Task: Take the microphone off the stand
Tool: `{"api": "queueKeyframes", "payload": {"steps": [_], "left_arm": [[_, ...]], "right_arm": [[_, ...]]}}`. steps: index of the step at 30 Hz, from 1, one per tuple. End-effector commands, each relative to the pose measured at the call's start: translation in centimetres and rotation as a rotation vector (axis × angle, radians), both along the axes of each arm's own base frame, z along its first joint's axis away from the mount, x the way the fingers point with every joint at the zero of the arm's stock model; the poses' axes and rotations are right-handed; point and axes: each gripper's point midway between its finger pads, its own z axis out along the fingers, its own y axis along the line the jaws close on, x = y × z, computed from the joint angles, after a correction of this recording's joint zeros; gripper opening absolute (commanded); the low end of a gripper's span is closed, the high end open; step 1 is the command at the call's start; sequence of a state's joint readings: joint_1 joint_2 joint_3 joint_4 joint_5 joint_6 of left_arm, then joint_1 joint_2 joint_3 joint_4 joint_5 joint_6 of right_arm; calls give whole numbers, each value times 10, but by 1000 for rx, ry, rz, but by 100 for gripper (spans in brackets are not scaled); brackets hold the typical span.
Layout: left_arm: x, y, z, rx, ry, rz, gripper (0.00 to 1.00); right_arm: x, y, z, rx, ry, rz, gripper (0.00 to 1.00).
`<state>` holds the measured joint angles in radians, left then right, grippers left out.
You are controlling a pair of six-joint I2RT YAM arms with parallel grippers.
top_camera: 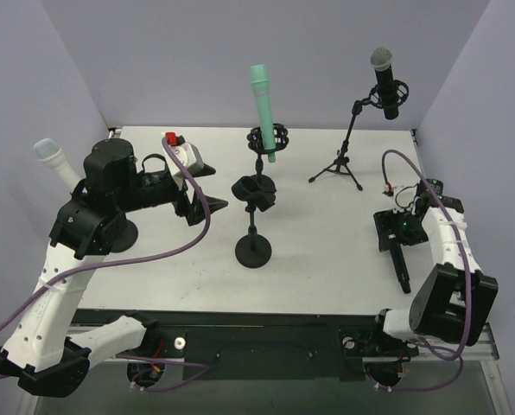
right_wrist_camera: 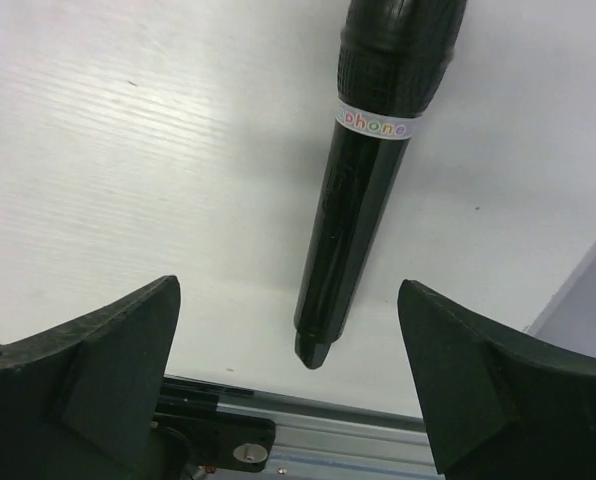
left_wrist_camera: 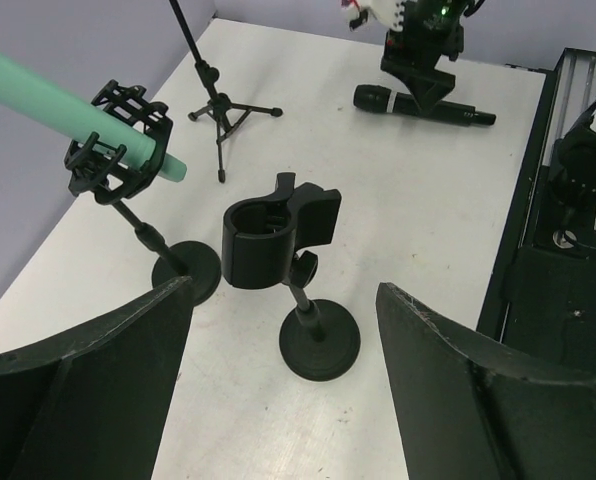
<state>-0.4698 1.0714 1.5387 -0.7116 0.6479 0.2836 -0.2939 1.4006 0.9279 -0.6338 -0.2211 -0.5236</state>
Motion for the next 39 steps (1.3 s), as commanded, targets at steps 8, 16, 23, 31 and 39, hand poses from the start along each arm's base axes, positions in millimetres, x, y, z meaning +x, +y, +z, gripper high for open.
{"api": "queueKeyframes", "payload": {"steps": [8, 16, 23, 31, 39], "left_arm": [[-3, -9, -16, -39, 102, 0, 84], [15, -14, -39, -96, 193, 86, 83], [12, -2, -59, -176, 302, 200, 82], [11, 20, -78, -174, 296, 283, 82], [14, 27, -104, -165, 292, 307, 81]], "right_arm": [[21, 142, 194, 357, -456, 345, 84], [6, 264, 279, 528, -626, 695, 84], [20, 323, 299, 545, -632, 833, 85], [29, 364, 281, 514, -581, 951, 85], [43, 390, 266, 535, -541, 971, 81]]}}
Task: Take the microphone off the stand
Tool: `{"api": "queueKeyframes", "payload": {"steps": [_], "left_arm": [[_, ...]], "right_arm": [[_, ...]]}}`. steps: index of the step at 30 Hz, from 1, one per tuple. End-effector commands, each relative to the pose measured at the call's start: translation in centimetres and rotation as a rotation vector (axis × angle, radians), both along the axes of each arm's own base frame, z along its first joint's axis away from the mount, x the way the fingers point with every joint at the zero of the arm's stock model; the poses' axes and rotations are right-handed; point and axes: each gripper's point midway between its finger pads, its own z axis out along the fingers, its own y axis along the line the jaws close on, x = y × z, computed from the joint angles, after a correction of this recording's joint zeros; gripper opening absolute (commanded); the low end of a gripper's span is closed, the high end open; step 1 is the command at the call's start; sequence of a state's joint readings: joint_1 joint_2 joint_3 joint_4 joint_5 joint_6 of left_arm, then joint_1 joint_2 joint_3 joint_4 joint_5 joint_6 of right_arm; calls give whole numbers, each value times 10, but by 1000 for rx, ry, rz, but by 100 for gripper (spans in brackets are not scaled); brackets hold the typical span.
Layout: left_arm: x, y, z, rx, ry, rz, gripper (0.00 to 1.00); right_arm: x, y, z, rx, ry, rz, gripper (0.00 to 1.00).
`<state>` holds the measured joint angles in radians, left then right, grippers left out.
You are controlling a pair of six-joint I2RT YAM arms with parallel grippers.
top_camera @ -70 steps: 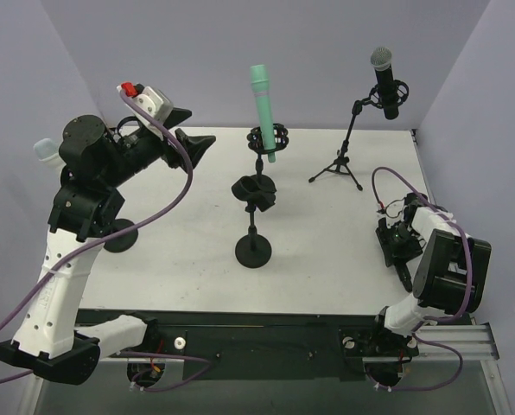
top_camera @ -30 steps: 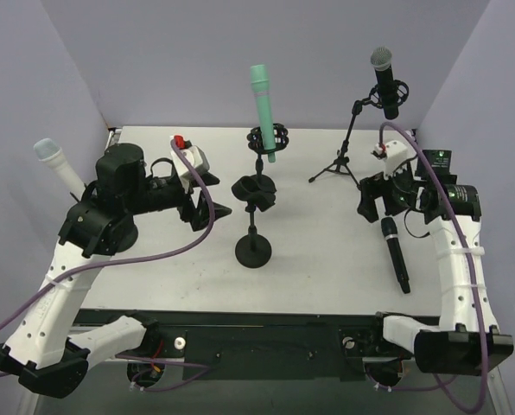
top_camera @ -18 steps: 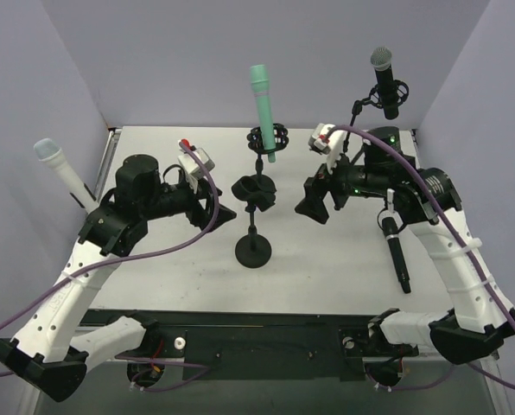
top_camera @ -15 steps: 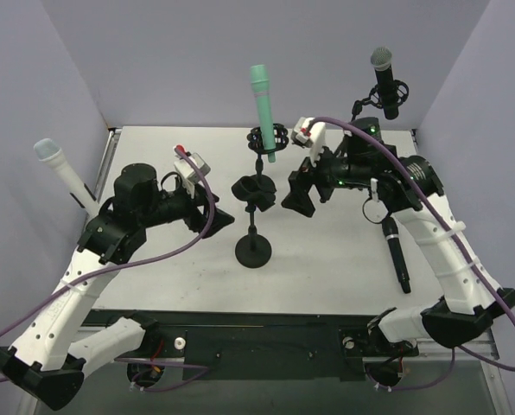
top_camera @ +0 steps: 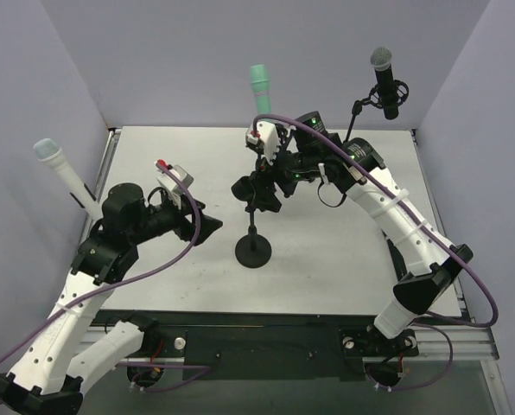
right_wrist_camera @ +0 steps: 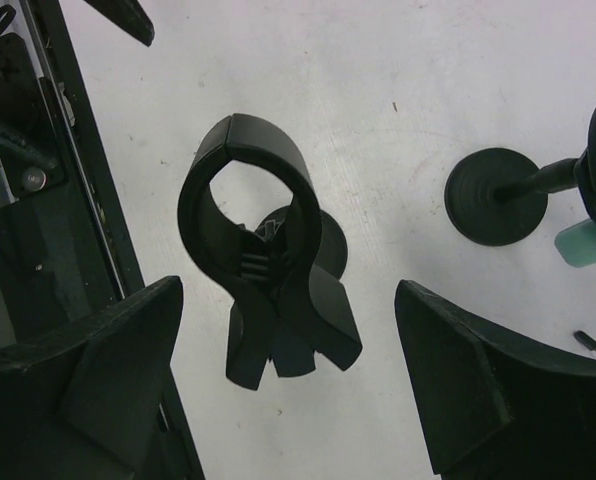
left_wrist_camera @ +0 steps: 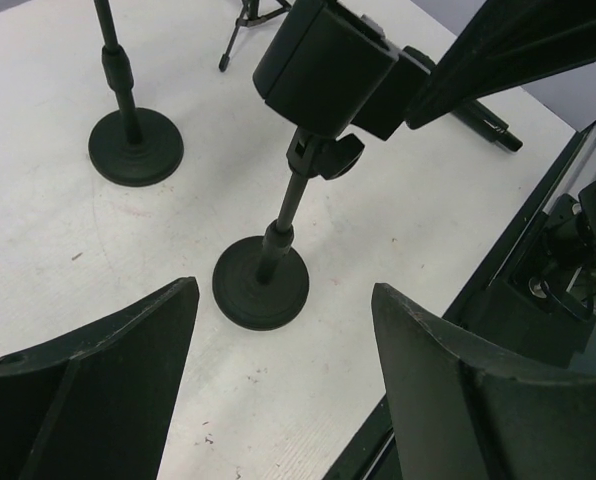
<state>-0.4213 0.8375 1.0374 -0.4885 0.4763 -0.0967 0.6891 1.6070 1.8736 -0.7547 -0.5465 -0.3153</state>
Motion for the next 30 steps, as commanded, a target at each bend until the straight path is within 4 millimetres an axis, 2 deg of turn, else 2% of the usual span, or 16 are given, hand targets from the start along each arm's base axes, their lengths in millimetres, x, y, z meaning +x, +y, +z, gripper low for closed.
{"api": "queueKeyframes", "payload": {"steps": [1, 2, 5, 8, 9, 10, 11, 12, 15, 16, 17, 19, 24, 25, 26, 30], "left_arm": [[10, -2, 0, -26, -59, 8, 80], [11, -5, -9, -23, -42, -2, 79], [17, -10, -15, -40, -61, -21, 78], [23, -16, -30, -39, -43, -41, 75], [26, -18, -28, -46, -59, -46, 75], [25, -21, -36, -43, -51, -69, 74], [27, -24, -34, -52, -73, -81, 73], [27, -27, -44, -47, -63, -98, 72], [30, -39, -51, -64, -115, -156, 70], [28, -47, -58, -51, -131, -201, 68], [23, -52, -68, -36, -132, -240, 66], [20, -63, -86, -8, -161, -310, 65], [18, -92, -102, -1, -243, -422, 69], [16, -96, -108, 4, -251, -427, 86], [24, -100, -106, 2, -290, -399, 93], [32, -117, -115, -2, -331, -391, 93]], "right_arm": [[5, 14, 16, 43, -43, 31, 81], [4, 18, 14, 41, -34, 41, 79], [3, 24, 5, 34, -12, 58, 74], [1, 27, -1, 34, 22, 61, 57], [-2, 26, -1, 34, 29, 60, 54], [-3, 25, -1, 32, 30, 57, 50], [-4, 21, -1, 31, 30, 55, 48], [-7, 18, 0, 27, 28, 52, 44], [-14, 2, -1, 15, 34, 30, 34], [-18, -5, 3, 18, 28, 25, 25], [-19, -11, -6, 4, 46, 17, 19], [-24, -24, -13, -22, 45, 18, 17], [-34, -39, -15, -31, 38, 6, 16], [-34, -40, -15, -36, 29, 6, 16], [-35, -43, -15, -38, 21, 4, 15], [-37, -50, -17, -63, 11, 11, 13]]}}
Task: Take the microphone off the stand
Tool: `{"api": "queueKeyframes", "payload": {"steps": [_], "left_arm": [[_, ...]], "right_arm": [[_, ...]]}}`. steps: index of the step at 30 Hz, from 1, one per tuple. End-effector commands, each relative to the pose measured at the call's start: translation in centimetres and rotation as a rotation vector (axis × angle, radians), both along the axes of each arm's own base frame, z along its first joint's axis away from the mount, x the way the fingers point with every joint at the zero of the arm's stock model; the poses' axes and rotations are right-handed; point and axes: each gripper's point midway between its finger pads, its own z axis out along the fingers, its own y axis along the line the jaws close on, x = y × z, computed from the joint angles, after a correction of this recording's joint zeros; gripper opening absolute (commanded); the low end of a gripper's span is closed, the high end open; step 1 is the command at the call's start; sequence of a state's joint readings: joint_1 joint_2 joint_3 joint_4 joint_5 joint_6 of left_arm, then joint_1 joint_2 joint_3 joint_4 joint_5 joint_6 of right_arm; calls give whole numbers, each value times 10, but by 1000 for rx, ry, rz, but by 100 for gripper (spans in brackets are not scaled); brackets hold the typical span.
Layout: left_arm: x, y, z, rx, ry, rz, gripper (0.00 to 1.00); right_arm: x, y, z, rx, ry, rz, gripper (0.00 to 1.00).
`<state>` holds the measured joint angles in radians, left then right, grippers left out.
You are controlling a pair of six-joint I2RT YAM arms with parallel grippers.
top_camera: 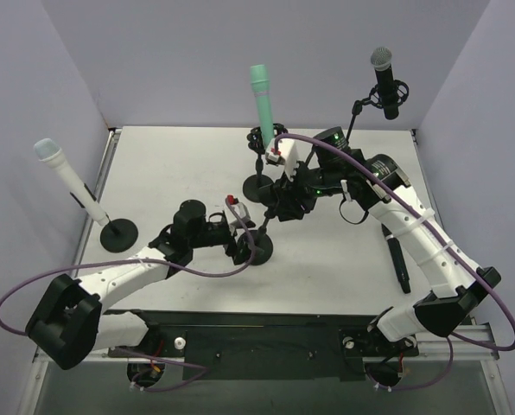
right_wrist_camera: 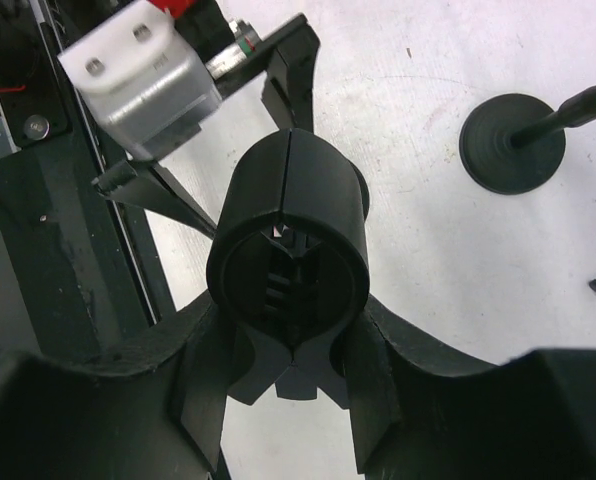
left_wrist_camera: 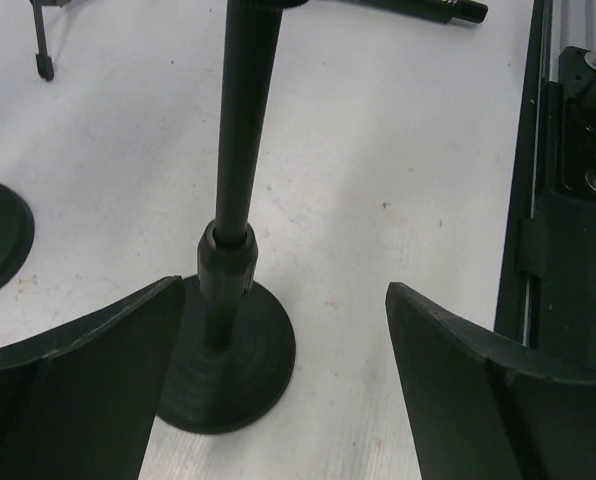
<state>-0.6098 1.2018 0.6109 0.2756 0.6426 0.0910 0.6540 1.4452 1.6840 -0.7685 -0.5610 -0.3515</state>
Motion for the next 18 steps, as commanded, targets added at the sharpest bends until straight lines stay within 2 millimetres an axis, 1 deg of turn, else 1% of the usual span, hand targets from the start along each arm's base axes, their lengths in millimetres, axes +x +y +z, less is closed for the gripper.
{"api": "queueKeyframes", "payload": {"steps": [1, 2, 3, 4, 5, 6, 7, 8, 9, 10, 11, 12, 13, 14, 15, 16, 17, 18], "left_arm": [[23, -24, 26, -94, -181, 4, 93], [26, -26, 30, -108, -199, 8, 92], [30, -29, 22, -90, -204, 28, 91], [32, -31, 24, -96, -223, 41, 89], [34, -33, 19, -81, -238, 36, 83], [34, -35, 20, -79, -248, 19, 73], [33, -35, 13, -57, -241, 7, 69], [34, -36, 15, -58, -245, 5, 58], [35, -36, 12, -48, -245, 7, 51], [35, -36, 13, -42, -255, 1, 39], [36, -34, 13, -33, -269, 5, 31], [37, -33, 15, -32, -277, 15, 15], [45, -28, 18, -23, -303, 62, 9], [54, -22, 21, -9, -325, 138, 0], [58, -18, 29, -4, -370, 163, 0], [66, -12, 34, 25, -409, 229, 0], [69, -7, 41, 66, -493, 245, 0], [72, 0, 40, 120, -553, 310, 0]], "right_arm": [[-9, -14, -4, -40, 0, 14, 13], [-8, -15, -5, -41, 1, 9, 13], [-9, -16, -3, -40, -1, 9, 13], [-9, -16, -4, -41, -1, 8, 13], [-10, -16, -4, -42, 0, 10, 13], [-9, -17, -4, -43, 0, 6, 13], [-9, -17, -4, -42, 0, 7, 13], [-9, -17, -3, -39, -3, 6, 13], [-7, -18, -3, -37, 1, 0, 12], [-7, -19, -3, -35, 4, -7, 12], [-4, -20, -3, -32, 9, -17, 12], [-3, -20, -2, -22, 19, -33, 10], [1, -22, -2, -17, 26, -61, 8], [7, -22, 0, 4, 45, -125, 2], [15, -25, 1, 18, 60, -182, 0], [22, -25, 5, 64, 112, -279, 0], [30, -31, 4, 89, 156, -353, 0], [34, -29, 6, 142, 239, -443, 0]]}}
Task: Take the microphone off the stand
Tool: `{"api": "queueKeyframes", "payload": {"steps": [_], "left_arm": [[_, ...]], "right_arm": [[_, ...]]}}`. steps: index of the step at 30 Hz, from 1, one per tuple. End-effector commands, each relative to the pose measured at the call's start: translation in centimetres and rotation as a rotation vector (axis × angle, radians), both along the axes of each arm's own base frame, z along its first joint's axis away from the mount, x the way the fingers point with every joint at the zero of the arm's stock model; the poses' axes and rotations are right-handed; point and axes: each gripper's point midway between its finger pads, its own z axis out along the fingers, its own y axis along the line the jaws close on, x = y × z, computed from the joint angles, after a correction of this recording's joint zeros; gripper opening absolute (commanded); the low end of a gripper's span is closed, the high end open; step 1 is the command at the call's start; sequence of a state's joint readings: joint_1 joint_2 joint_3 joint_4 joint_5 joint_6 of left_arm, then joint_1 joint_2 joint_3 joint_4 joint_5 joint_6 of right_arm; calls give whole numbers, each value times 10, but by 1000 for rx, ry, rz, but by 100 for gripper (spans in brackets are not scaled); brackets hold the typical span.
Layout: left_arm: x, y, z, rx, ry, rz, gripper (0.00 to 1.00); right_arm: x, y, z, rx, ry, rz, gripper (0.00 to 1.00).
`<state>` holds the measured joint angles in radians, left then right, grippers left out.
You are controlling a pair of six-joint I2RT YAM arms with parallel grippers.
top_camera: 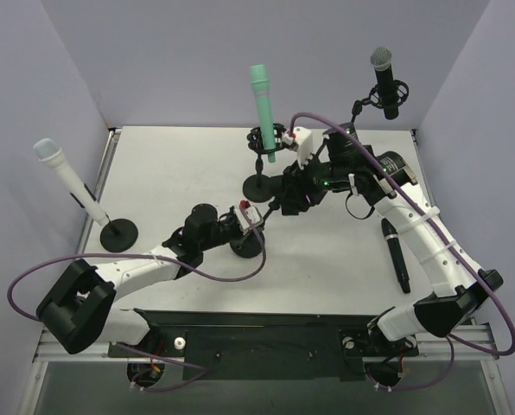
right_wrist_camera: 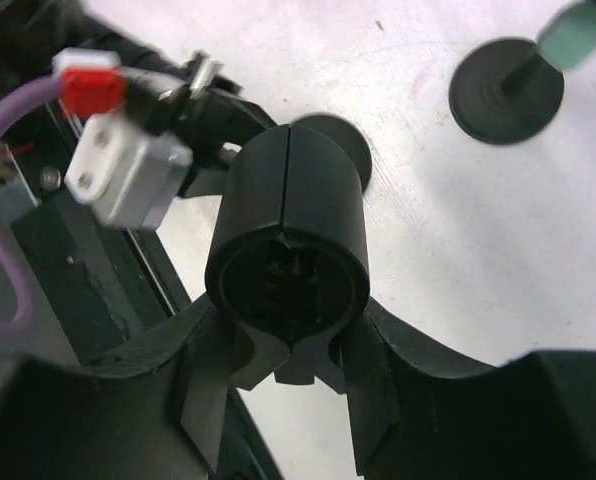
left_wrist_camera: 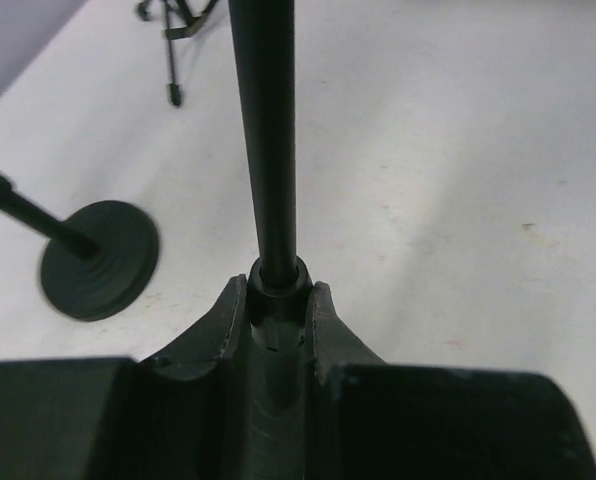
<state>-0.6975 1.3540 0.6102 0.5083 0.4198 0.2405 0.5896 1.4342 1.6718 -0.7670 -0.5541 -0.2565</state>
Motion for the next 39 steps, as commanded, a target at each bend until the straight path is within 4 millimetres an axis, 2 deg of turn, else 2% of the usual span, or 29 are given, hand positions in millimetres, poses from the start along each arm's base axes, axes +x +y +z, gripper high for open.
{"api": "queueKeyframes", "payload": {"steps": [1, 2, 4, 5, 8, 9, 10, 11, 12, 13, 14, 15, 16, 17, 18, 19, 20, 21, 22, 23, 26, 29, 32, 33, 34, 35, 37, 38, 39], "left_arm": [[36, 26, 69, 93, -473, 245, 0], [28, 30, 57, 166, -560, 287, 0], [19, 32, 54, 243, -791, 274, 0], [19, 32, 51, 247, -813, 276, 0], [16, 25, 39, 257, -716, 221, 0], [15, 26, 27, 311, -646, 184, 0], [6, 21, 36, 246, -583, 144, 1], [6, 26, 28, 280, -481, 116, 27], [-13, 26, 17, 254, -321, 38, 40], [-9, 26, 37, 205, -275, 34, 77], [-25, 27, 31, 205, -160, -26, 85], [-22, 29, 46, 182, -133, -16, 85], [-35, 32, 40, 188, -29, -50, 85], [-29, 38, 50, 170, -4, -30, 85], [-40, 39, 48, 154, 62, -87, 85], [-34, 43, 55, 144, 75, -84, 85], [-39, 45, 47, 158, 121, -122, 85], [-38, 46, 52, 142, 130, -150, 84], [-37, 47, 45, 159, 144, -173, 84], [-38, 45, 47, 148, 142, -205, 82], [-39, 36, 34, 174, 159, -295, 81], [-43, 32, 19, 205, 190, -377, 78], [-37, 27, 6, 211, 196, -385, 76], [-35, 27, 4, 212, 192, -377, 71], [-31, 25, -1, 208, 184, -370, 60], [-25, 26, -3, 212, 181, -334, 54], [-16, 27, -7, 218, 147, -292, 26], [-10, 26, -5, 205, 119, -271, 4], [-1, 25, 5, 179, 92, -214, 0]], "right_arm": [[32, -19, 4, 137, 211, -384, 0], [33, -18, 4, 178, 285, -451, 0], [38, -20, 0, 200, 336, -495, 0], [40, -20, -3, 196, 346, -498, 0], [41, -16, -7, 197, 356, -473, 0], [41, -15, -9, 197, 363, -460, 0], [42, -14, -10, 193, 360, -443, 0], [41, -13, -10, 196, 358, -429, 0], [42, -14, -12, 188, 348, -418, 0], [42, -15, -12, 180, 334, -397, 0], [41, -16, -13, 176, 326, -387, 0], [40, -17, -13, 168, 306, -363, 0], [38, -17, -13, 165, 298, -351, 0], [38, -18, -14, 156, 276, -327, 0], [33, -17, -14, 150, 264, -303, 0], [32, -18, -15, 134, 231, -267, 0], [26, -18, -16, 118, 204, -232, 0], [22, -20, -17, 93, 166, -191, 0], [16, -20, -18, 76, 138, -153, 0], [11, -22, -20, 41, 100, -106, 0], [-8, -24, -30, -47, 15, 21, 0], [-16, -29, -39, -117, -41, 97, 0], [-20, -28, -36, -135, -79, 128, 0], [-19, -28, -36, -137, -85, 128, 0], [-18, -28, -35, -138, -88, 123, 0], [-17, -28, -33, -135, -88, 111, 0], [-13, -28, -28, -119, -73, 66, 0], [-12, -26, -27, -97, -34, 29, 0], [-6, -26, -24, -81, -20, -10, 0]]}}
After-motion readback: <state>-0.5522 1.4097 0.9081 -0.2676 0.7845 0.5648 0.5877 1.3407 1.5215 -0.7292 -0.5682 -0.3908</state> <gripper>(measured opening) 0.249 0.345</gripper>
